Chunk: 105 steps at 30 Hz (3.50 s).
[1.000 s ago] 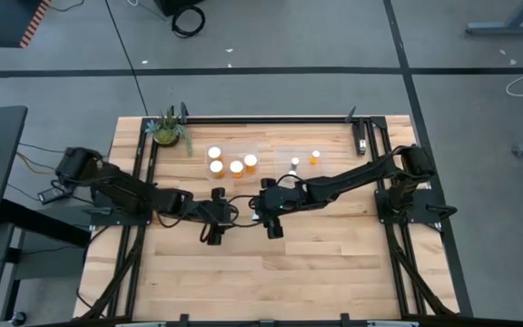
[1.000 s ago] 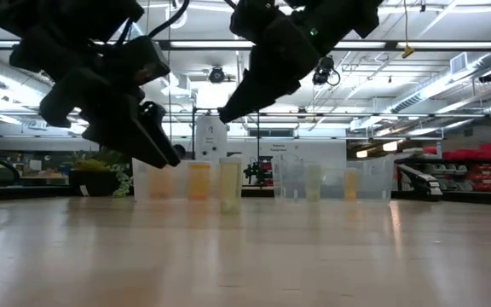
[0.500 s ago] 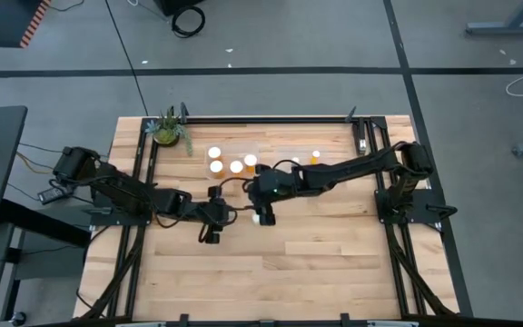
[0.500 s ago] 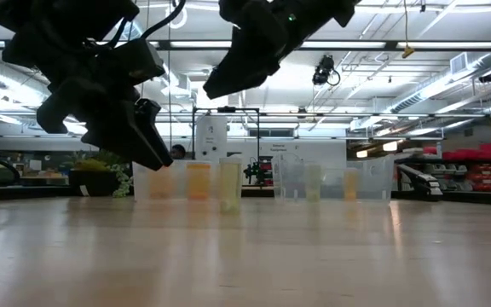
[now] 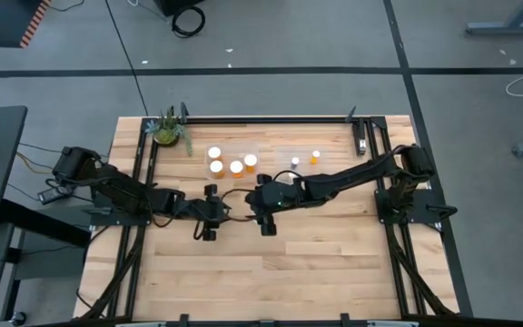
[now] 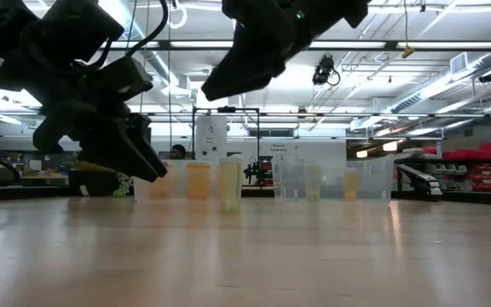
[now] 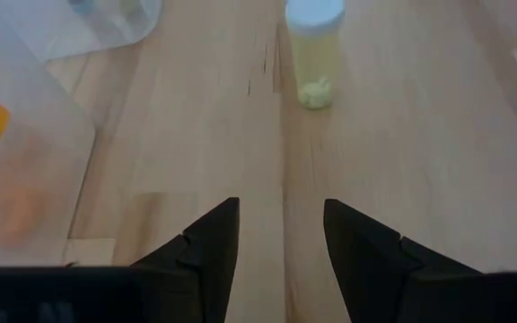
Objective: Pick and place medicine bottles into bin by pill shape (circle, oval)
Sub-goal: Put the small yellow pill bottle into the right transparent bin
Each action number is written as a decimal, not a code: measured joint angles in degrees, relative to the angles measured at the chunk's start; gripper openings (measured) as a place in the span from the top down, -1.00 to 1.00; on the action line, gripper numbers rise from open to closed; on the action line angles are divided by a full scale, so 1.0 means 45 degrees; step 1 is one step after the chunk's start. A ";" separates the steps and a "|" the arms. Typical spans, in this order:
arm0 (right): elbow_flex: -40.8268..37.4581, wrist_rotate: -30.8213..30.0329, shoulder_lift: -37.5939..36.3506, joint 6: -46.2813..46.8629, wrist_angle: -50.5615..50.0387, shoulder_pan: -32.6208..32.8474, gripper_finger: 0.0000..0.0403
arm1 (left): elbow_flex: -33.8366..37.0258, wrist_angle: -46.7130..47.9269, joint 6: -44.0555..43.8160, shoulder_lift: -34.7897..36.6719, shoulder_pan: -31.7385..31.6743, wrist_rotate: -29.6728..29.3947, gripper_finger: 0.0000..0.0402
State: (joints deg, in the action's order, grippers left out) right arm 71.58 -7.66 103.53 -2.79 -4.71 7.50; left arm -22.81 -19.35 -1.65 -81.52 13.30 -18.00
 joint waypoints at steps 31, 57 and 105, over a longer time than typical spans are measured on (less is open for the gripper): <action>0.2917 0.0058 0.2183 -0.0022 -0.2595 -0.0296 -0.13 | -0.0005 0.3991 -0.0927 0.3570 0.0811 -0.0423 0.14; 0.2918 0.0738 0.3172 0.0743 -0.4808 0.0127 -0.13 | -0.0005 0.3968 -0.1396 0.3567 0.0797 -0.0432 0.14; 0.2908 -0.0407 0.1806 0.0277 -0.6209 -0.0270 0.34 | -0.0005 0.3929 -0.1501 0.3560 0.0787 -0.0432 0.14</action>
State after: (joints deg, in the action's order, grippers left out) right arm 84.66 -9.49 111.65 -1.54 -32.65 6.29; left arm -22.83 -1.67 -8.40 -65.49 16.84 -19.94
